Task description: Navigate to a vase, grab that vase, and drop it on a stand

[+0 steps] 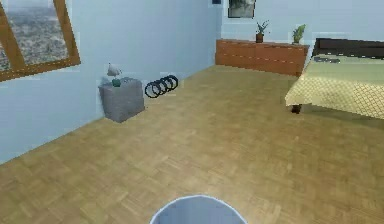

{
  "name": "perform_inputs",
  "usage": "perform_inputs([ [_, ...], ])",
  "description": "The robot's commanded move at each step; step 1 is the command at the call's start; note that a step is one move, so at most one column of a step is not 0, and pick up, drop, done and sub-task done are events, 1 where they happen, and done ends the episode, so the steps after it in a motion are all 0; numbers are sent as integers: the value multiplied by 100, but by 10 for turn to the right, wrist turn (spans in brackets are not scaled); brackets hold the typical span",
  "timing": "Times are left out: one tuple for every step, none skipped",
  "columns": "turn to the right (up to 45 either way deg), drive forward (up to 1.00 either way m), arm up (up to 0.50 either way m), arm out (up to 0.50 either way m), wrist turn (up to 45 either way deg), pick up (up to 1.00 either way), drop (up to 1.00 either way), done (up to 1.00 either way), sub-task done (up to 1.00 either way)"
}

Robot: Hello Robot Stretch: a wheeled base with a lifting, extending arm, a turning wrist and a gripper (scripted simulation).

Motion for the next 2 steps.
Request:
perform_inputs([
  [-120, 0, 0, 0, 0, 0, 0, 0, 0],
  [0, 100, 0, 0, 0, 0, 0, 0, 0],
])
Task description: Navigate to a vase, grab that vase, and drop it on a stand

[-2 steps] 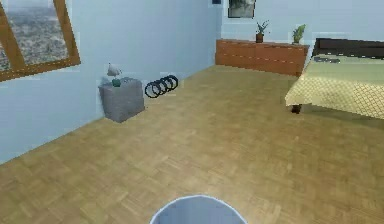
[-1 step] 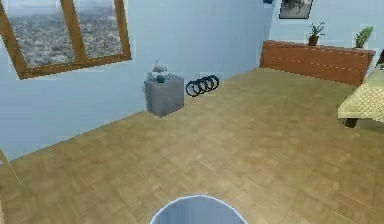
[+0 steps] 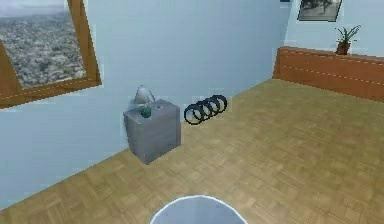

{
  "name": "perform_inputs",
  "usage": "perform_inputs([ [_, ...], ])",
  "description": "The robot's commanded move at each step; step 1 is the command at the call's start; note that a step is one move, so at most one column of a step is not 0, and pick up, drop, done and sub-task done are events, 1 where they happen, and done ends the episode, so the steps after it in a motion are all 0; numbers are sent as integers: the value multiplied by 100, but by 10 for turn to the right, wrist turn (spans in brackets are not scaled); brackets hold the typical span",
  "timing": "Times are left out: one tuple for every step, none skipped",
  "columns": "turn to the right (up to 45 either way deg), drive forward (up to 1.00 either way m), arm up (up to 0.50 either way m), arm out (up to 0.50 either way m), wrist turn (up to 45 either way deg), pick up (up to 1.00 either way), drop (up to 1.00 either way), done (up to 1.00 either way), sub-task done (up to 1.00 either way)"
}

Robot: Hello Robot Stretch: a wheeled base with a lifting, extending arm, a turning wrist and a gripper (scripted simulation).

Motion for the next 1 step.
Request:
perform_inputs([
  [-30, 0, 0, 0, 0, 0, 0, 0, 0],
])
